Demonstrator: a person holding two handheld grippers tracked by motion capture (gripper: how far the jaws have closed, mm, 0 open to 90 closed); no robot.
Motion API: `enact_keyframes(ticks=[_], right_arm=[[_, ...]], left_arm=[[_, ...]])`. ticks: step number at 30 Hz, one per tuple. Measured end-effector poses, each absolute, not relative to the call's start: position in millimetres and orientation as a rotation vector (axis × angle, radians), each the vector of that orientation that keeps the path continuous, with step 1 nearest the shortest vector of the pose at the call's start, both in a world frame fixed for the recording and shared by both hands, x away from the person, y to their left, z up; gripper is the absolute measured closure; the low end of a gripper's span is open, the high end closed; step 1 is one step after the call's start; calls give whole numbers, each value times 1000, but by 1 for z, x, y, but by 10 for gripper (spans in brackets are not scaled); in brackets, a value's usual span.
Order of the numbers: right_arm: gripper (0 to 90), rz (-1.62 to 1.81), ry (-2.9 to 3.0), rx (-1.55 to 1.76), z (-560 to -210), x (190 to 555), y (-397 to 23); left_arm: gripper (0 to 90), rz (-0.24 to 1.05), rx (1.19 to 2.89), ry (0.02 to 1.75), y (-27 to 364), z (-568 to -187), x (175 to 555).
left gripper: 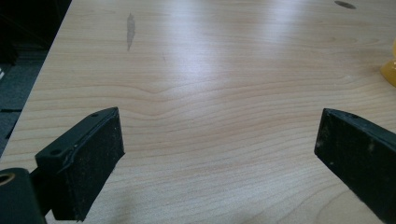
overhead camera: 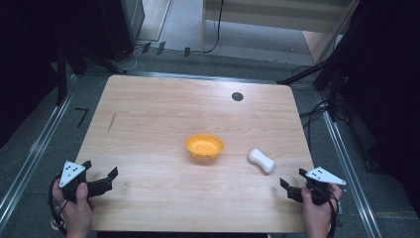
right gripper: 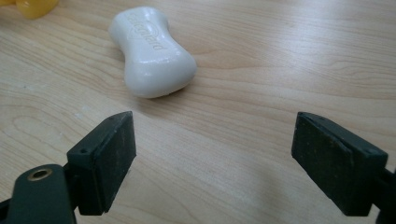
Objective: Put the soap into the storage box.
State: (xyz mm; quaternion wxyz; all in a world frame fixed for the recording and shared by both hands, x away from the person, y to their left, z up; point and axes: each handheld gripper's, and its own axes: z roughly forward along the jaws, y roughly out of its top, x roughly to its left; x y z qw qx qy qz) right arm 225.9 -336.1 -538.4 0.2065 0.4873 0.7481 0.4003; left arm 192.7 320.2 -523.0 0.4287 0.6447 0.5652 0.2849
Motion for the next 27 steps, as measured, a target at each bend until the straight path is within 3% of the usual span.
enact_keyframes(ticks=[27], right_arm=[[138, 744, 2470, 1214, -506, 276, -312]], left_arm=[[16, 687, 1611, 1414, 322, -523, 194]])
